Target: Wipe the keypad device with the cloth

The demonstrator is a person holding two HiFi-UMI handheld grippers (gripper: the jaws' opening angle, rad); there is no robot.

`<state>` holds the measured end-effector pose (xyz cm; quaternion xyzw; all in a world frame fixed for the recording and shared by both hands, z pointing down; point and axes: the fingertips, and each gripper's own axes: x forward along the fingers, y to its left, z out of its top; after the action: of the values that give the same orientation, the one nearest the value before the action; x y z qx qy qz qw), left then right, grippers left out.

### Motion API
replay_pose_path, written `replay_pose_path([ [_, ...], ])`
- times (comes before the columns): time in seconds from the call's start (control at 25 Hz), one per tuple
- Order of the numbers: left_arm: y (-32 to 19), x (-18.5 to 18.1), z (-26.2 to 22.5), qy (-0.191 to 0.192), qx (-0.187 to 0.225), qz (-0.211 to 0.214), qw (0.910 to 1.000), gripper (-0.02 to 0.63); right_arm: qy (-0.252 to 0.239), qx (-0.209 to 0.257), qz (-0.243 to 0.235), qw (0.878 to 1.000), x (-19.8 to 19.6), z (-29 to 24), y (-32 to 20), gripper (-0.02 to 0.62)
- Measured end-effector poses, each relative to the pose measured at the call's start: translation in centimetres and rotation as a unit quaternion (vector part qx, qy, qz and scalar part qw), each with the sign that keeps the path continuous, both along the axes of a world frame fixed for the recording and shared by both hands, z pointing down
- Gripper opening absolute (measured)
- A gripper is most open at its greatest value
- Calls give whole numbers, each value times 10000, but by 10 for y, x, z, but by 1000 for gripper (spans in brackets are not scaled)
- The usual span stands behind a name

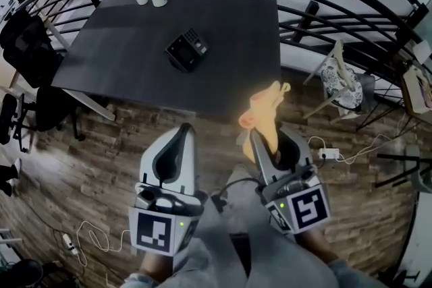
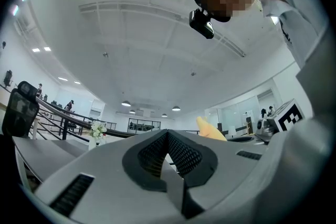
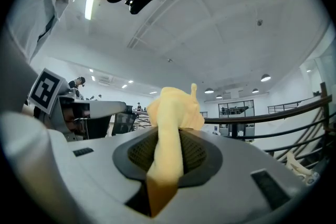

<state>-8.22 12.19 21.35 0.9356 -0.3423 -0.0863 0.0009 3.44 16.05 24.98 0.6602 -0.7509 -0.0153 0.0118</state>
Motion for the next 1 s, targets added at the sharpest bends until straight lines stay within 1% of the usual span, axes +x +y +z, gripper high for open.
replay_pose_path([
  [0.2,-12,5,6,-46,-44,-129,9999,12,30,-50,-101,9999,7,4,-15,100],
  [0.32,-23,8,7,-97,-10,-242,9997,14,9,-87,-219,9997,11,8,-30,100],
  [0.48,-41,15,10,-108,-64,-378,9992,14,-71,-112,-369,9992,17,11,-52,101],
  [0.68,-68,27,10,-151,-82,-598,9981,14,-109,-107,-578,9982,32,13,-86,100],
  [0.84,-94,39,11,-236,-109,-812,9964,14,-108,-189,-753,9969,45,16,-116,100],
  [1.0,-119,48,15,-238,-196,-1052,9940,14,-127,-278,-985,9947,56,19,-146,100],
])
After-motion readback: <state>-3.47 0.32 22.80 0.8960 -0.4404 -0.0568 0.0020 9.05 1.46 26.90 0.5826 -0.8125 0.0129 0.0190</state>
